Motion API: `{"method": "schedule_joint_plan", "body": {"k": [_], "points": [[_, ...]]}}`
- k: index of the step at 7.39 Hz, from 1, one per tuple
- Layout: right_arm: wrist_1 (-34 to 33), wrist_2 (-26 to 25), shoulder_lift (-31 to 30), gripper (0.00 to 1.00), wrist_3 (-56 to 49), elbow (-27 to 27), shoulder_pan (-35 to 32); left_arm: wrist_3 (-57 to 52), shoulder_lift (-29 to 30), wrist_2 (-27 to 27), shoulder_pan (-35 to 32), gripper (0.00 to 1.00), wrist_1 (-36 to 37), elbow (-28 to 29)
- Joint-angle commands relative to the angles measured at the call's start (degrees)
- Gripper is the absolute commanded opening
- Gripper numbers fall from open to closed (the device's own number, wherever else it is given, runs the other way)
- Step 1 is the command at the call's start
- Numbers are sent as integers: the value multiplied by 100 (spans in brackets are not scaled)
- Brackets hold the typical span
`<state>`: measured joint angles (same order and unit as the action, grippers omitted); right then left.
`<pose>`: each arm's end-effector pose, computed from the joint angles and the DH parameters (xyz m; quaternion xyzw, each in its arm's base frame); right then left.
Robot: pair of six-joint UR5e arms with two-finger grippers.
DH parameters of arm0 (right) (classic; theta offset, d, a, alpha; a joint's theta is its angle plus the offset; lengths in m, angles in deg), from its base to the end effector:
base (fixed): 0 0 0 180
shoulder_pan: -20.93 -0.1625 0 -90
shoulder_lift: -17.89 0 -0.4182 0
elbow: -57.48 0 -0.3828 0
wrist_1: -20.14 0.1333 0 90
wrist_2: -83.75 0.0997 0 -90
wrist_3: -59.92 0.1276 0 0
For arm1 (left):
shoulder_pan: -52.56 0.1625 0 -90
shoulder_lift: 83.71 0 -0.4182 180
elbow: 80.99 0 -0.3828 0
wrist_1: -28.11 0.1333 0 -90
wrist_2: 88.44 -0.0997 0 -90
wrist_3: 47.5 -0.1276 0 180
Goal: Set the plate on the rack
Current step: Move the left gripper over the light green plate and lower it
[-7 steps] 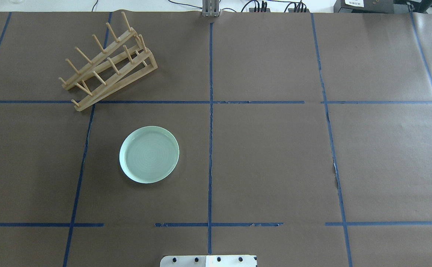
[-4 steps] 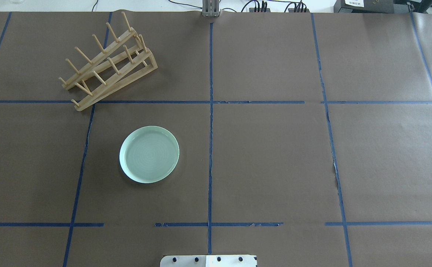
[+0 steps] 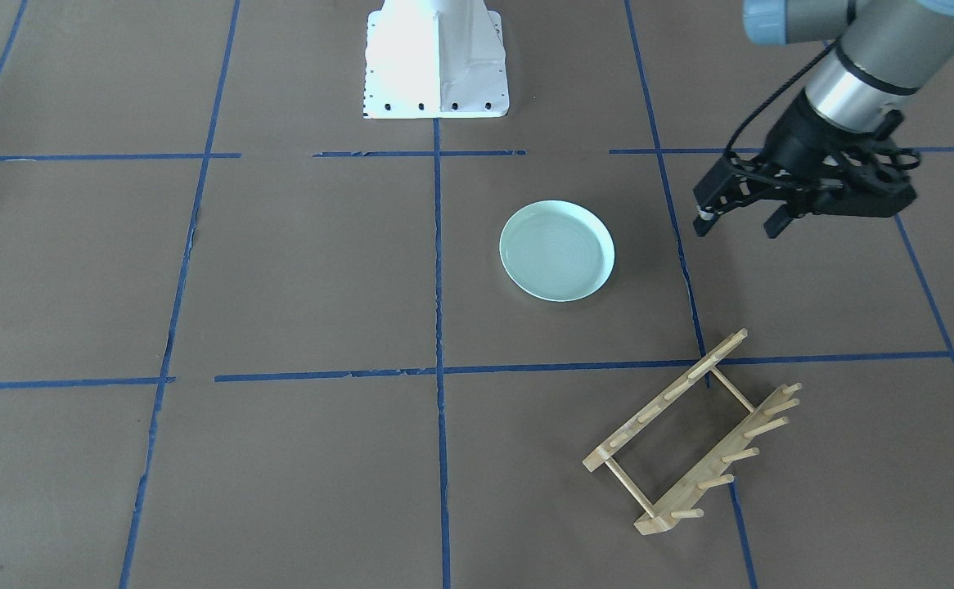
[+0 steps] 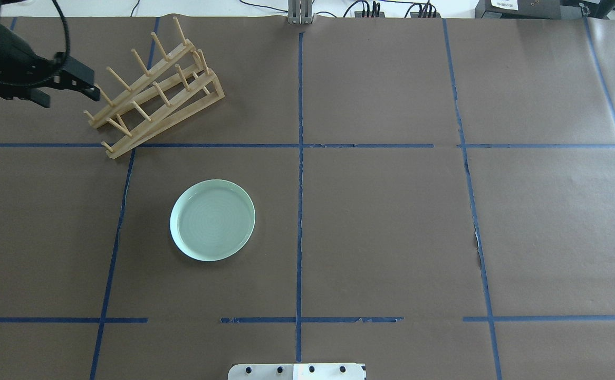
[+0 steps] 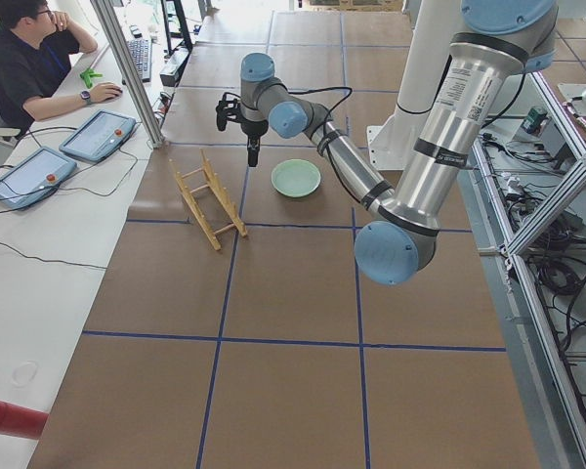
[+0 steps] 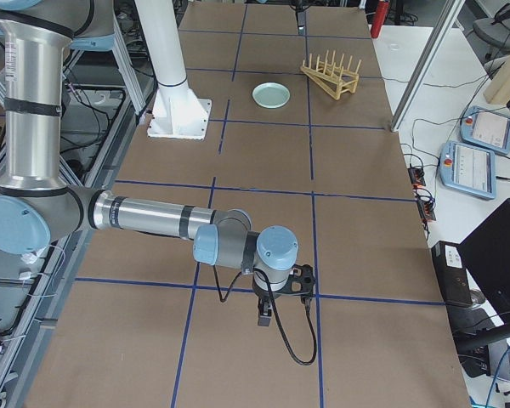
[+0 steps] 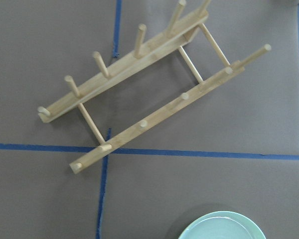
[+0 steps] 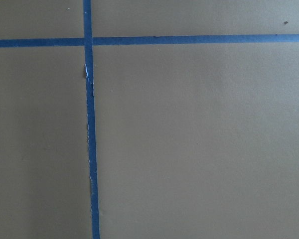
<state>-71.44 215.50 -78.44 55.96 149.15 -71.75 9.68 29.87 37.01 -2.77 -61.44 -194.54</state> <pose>0.0681 -0.4215 0.7147 -0.0302 -0.3582 0.0090 0.9331 0.2765 -0.5040 0.2640 0.0617 0.4656 -0.0524 0.8813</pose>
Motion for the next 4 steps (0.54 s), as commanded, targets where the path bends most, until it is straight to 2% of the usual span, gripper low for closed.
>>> {"method": "schedule_joint_plan", "body": {"k": [1, 2, 3, 4], "points": [[0, 0, 0, 100, 1, 0, -5, 258, 635, -168, 756, 100, 357, 164], [0, 0, 0, 100, -8, 0, -5, 781, 986, -639, 1178, 100, 394, 470], [0, 0, 0, 100, 1, 0, 4, 1152, 1225, -888, 1643, 100, 395, 813], [0, 0, 0, 100, 1, 0, -5, 1347, 1262, -1229, 1987, 100, 351, 912]]}}
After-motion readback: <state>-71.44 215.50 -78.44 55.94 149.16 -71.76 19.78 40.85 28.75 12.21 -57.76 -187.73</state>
